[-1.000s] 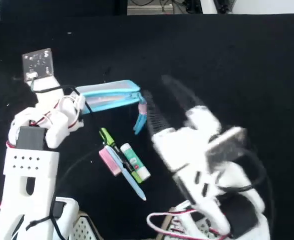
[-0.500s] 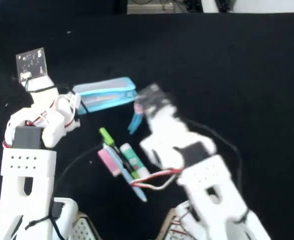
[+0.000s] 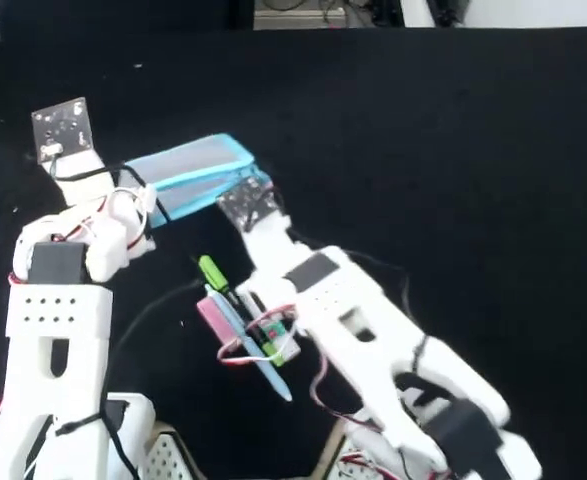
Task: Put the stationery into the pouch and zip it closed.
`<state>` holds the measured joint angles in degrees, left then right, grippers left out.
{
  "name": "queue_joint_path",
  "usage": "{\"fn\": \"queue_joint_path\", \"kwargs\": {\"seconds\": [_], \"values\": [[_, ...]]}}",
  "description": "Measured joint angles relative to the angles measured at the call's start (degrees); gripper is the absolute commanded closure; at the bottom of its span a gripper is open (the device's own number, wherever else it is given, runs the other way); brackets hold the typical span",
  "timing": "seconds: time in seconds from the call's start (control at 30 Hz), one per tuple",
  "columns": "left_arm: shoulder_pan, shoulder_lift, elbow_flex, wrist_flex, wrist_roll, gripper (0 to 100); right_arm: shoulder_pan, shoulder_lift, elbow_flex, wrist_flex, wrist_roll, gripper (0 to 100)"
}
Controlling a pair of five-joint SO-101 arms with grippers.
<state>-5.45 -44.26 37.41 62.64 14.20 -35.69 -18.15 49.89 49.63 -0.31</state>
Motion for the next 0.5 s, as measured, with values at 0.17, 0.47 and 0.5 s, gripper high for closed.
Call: {"fn": "queue_joint_path", "kwargs": {"seconds": [0.17,0.47,0.5], "values": [[-1.14,0.00,0.00,0.09,-0.09,97,-3.43,4.66,-0.88,-0.62,-0.44,77.1],[-1.41,0.09,0.09,0.00,-0.09,97,-2.73,15.74,-5.54,0.26,-0.44,85.0],[-1.41,0.18,0.09,0.00,-0.09,97,-2.55,17.32,-7.30,2.02,-0.44,85.1]]}}
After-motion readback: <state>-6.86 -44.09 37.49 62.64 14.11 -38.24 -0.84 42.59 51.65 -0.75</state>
